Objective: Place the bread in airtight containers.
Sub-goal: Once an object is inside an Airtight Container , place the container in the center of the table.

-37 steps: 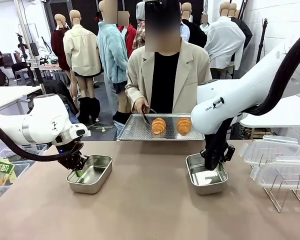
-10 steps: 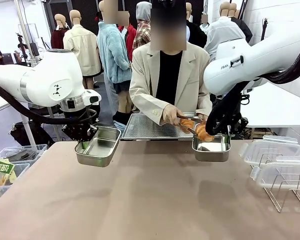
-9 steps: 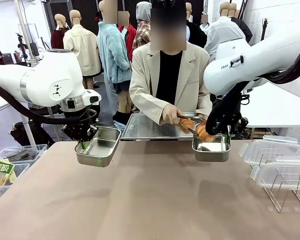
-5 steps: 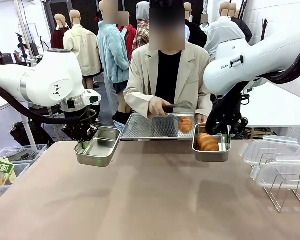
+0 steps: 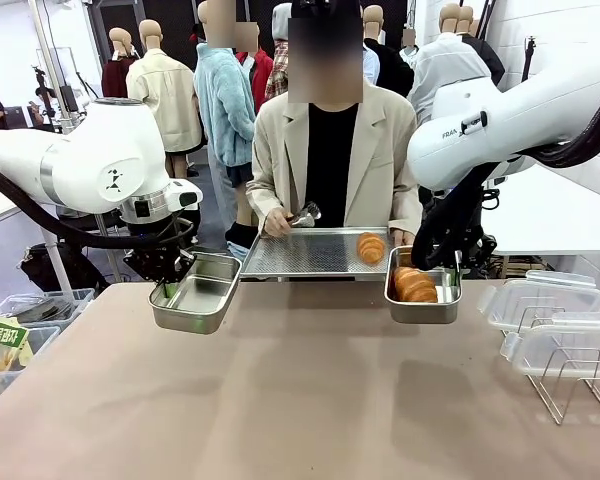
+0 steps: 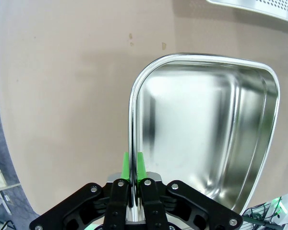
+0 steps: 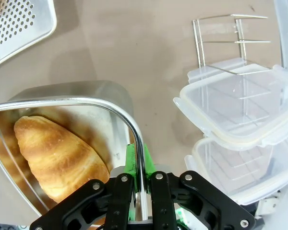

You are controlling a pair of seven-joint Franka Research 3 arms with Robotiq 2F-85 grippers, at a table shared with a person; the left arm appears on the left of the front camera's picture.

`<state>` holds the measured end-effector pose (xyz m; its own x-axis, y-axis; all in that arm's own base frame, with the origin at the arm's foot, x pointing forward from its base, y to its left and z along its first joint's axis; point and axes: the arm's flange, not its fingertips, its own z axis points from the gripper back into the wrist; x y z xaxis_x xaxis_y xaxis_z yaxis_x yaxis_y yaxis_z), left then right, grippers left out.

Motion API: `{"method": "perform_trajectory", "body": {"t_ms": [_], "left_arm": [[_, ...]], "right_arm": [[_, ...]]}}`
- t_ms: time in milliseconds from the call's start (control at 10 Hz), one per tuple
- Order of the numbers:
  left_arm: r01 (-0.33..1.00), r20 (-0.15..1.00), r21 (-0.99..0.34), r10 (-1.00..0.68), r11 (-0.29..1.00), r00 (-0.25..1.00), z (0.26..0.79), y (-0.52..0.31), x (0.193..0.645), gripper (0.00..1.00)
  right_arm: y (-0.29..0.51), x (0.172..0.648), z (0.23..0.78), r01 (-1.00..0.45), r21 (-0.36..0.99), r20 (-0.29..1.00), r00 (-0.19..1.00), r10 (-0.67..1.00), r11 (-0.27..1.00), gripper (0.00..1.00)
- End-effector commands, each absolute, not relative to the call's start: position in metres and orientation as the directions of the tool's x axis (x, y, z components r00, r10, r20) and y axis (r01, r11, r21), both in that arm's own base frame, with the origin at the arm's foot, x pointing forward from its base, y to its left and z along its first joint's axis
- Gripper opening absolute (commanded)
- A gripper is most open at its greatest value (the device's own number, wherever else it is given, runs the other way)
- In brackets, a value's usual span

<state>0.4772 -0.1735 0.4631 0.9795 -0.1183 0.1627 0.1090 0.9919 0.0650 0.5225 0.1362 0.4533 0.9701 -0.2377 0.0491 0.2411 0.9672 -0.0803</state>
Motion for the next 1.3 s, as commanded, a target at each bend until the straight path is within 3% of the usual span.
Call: {"method": "perform_trajectory", "body": {"t_ms": [0, 1200], "left_arm": [[0.114, 0.172, 0.08, -0.126, 0.99, 0.977, 0.4663, -0.1714, 0.4744, 0.0], [0.114, 0.172, 0.08, -0.126, 0.99, 0.977, 0.4663, -0.1714, 0.4744, 0.0]], "right_arm": [[0.1337, 0.5185, 0.4533, 0.235, -0.069, 0.071, 0.971, -0.23, 0.97, 0.0], [0.1337, 0.5185, 0.4533, 0.235, -0.069, 0.071, 0.971, -0.23, 0.97, 0.0]]}}
